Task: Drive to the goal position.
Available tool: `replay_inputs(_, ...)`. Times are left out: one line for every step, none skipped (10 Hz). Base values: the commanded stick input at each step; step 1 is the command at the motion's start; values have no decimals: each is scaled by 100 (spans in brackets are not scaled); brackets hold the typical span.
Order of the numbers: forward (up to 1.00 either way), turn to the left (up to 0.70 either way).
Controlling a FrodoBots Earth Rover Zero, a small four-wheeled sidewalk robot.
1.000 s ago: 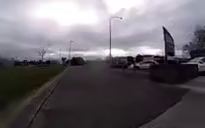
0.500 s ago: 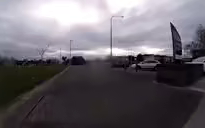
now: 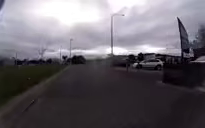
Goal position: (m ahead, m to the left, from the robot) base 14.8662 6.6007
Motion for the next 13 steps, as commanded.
replay_inputs(30, 0)
replay_inputs(30, 0)
replay_inputs(30, 0)
replay_inputs(30, 0)
replay_inputs(30, 0)
replay_inputs(30, 0)
replay_inputs(30, 0)
replay_inputs(30, 0)
replay_inputs(30, 0)
replay_inputs(30, 0)
replay_inputs(30, 0)
replay_inputs(34, 0)
replay_inputs(59, 0)
